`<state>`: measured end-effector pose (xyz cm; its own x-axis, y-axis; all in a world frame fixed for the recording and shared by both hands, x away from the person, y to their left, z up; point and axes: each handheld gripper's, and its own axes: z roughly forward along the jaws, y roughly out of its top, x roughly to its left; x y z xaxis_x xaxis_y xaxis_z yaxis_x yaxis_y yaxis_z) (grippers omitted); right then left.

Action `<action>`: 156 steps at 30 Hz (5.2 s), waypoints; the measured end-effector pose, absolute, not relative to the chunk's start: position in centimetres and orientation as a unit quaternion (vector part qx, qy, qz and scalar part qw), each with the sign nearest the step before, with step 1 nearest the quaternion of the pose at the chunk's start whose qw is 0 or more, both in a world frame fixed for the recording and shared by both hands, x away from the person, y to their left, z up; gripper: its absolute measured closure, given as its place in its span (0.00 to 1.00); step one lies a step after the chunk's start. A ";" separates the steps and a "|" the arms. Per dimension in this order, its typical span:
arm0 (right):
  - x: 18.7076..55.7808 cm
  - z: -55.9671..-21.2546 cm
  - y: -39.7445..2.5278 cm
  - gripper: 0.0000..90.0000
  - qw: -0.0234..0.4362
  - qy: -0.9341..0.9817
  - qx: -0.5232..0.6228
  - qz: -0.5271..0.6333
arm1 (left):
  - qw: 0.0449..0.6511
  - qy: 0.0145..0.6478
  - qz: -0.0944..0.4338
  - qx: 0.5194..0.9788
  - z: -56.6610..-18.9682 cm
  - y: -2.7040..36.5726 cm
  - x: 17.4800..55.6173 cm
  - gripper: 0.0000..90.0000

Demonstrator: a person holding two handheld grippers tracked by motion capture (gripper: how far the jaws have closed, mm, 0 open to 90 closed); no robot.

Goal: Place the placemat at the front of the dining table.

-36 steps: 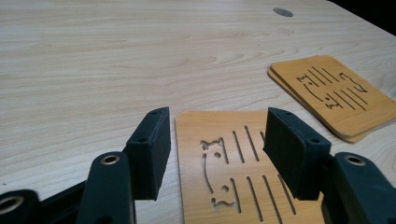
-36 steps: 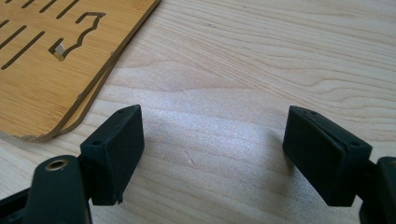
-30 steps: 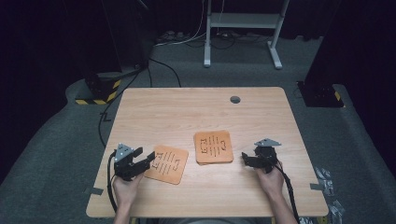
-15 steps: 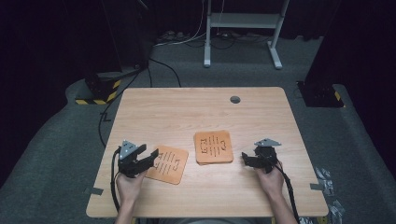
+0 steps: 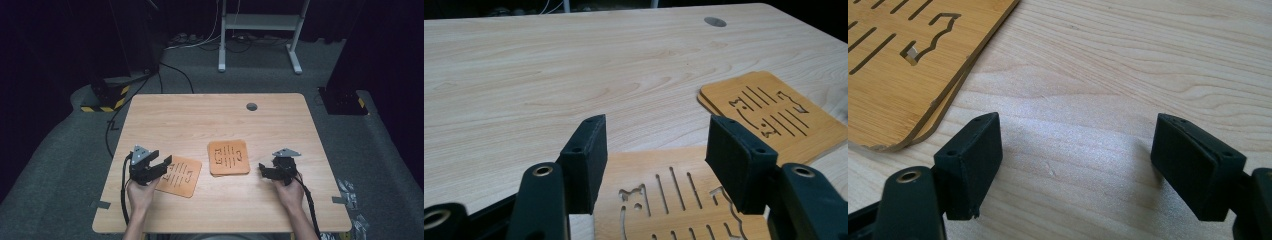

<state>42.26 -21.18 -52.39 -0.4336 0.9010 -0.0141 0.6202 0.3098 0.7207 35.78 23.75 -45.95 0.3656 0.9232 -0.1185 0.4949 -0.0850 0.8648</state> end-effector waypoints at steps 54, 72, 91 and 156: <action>42.2 -52.3 -21.1 0.23 0.212 0.784 0.485 0.325 | 0.420 0.509 0.255 0.707 -45.8 23.3 40.6 0.49; 42.2 -52.3 -21.1 0.23 0.212 0.784 0.485 0.325 | 0.405 0.521 0.277 0.698 -46.6 23.9 41.4 0.49; 42.2 -52.3 -21.1 0.23 0.212 0.784 0.485 0.325 | 0.395 0.547 0.273 0.685 -48.0 25.4 42.1 0.48; 42.2 -52.3 -21.1 0.23 0.212 0.783 0.485 0.325 | 0.307 0.609 0.277 0.676 -52.8 28.1 42.9 0.44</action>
<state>42.19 -21.12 -52.32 -0.4385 0.8986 -0.0169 0.6222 0.3171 0.7158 42.89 28.06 -52.76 0.1042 0.9946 0.0001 0.6541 -0.0686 0.7533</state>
